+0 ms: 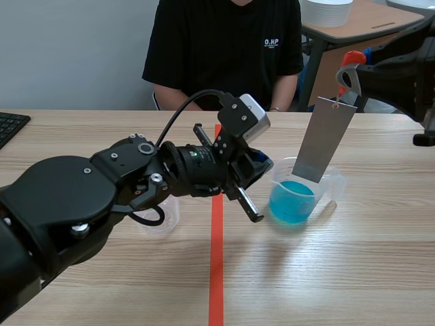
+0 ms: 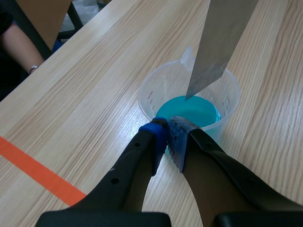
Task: Do the redox reaction experiment.
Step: 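Point at the plate with the left hand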
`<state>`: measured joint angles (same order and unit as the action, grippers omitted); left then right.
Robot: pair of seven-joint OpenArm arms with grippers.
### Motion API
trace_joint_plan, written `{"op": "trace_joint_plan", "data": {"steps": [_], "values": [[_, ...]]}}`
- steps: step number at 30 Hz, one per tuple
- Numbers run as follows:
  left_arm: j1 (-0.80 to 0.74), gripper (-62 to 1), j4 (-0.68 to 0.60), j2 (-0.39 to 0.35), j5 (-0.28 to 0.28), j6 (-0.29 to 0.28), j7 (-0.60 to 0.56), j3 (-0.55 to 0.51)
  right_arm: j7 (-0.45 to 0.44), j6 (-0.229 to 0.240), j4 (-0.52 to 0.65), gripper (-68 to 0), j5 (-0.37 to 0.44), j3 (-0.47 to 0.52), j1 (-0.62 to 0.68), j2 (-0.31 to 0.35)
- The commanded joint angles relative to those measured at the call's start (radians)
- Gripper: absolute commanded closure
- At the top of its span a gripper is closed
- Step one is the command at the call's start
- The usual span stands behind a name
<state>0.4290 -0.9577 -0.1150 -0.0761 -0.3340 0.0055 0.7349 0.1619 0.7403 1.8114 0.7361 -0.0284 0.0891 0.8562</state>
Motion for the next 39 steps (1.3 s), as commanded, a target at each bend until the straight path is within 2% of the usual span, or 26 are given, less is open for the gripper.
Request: {"op": "trace_joint_plan", "data": {"steps": [1,13,39], "values": [[0.024,-4.5,-0.003,0.021,-0.002,0.003,-0.016,0.008,-0.015,0.005,0.012,-1.3,0.008,-0.005,-0.02,0.013],[0.039,-4.5,0.077,0.079,0.015,0.008,-0.039,0.019,-0.015,0.005,0.012,-1.3,0.008,-0.005,-0.02,0.013],[0.039,-4.5,0.081,0.081,0.018,0.008,-0.042,0.019,-0.015,0.005,0.012,-1.3,0.008,-0.005,-0.02,0.013]]}}
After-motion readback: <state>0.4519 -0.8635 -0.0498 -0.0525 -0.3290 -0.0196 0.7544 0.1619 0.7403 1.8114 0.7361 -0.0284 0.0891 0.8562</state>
